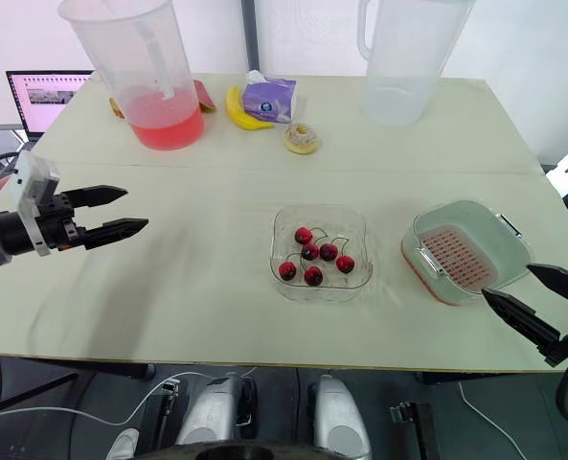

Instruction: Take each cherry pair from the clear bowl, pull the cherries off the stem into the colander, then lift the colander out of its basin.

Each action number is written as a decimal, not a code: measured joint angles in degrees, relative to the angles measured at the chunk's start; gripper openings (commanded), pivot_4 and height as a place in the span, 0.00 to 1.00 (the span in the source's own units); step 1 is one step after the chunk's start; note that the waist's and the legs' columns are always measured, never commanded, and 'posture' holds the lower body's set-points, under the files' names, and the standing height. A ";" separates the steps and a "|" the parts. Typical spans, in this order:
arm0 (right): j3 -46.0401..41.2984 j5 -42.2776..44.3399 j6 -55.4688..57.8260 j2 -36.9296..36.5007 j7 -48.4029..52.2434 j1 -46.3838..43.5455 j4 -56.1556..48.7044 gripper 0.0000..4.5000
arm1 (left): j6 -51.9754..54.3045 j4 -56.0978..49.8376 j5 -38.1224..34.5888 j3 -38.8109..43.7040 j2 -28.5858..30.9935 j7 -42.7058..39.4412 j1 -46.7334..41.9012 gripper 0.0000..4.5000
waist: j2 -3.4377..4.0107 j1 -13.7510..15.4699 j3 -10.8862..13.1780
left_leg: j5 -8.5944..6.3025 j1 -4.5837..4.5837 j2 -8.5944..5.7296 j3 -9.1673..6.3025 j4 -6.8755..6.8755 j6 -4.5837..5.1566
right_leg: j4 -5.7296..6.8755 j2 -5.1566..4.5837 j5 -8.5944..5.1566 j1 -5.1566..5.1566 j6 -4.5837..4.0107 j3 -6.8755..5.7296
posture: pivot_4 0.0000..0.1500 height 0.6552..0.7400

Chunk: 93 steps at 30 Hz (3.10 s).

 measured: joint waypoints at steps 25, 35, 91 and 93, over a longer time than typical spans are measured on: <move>0.00 0.46 2.39 -1.16 -0.59 0.04 -2.11 0.99 | -1.71 0.65 1.13 -0.82 -0.59 0.65 -0.51 1.00 | 0.00 -0.01 0.00 | 0.00 0.00 0.00 0.00 0.00 0.00 | 0.00 0.00 0.00 0.00 0.00 0.00 | 1.00 1.00; 1.80 9.74 12.16 -14.07 -5.80 -7.57 -10.24 0.99 | 0.38 -5.05 0.69 -6.73 -0.32 -2.23 -3.97 1.00 | 0.00 -0.14 0.00 | 0.00 0.03 0.00 0.01 0.01 0.00 | 0.01 0.01 0.00 0.03 0.00 0.01 | 1.00 1.00; 111.29 -27.88 28.69 -3.74 8.75 -99.67 13.06 0.82 | 0.85 -17.58 -1.37 -17.43 -4.80 -5.86 -6.70 1.00 | 0.12 -0.20 0.10 | 0.04 -0.95 -0.01 0.09 0.32 -0.03 | 0.61 0.01 0.02 -1.19 -0.10 0.05 | 1.00 1.00; 112.24 -29.50 27.85 -3.33 9.37 -98.95 13.73 0.82 | 1.40 -17.56 -1.36 -17.80 -5.01 -5.41 -6.94 1.00 | 0.12 -0.22 0.10 | 0.04 -0.95 0.00 0.08 0.32 -0.03 | 0.61 0.03 0.02 -1.20 -0.10 0.06 | 1.00 1.00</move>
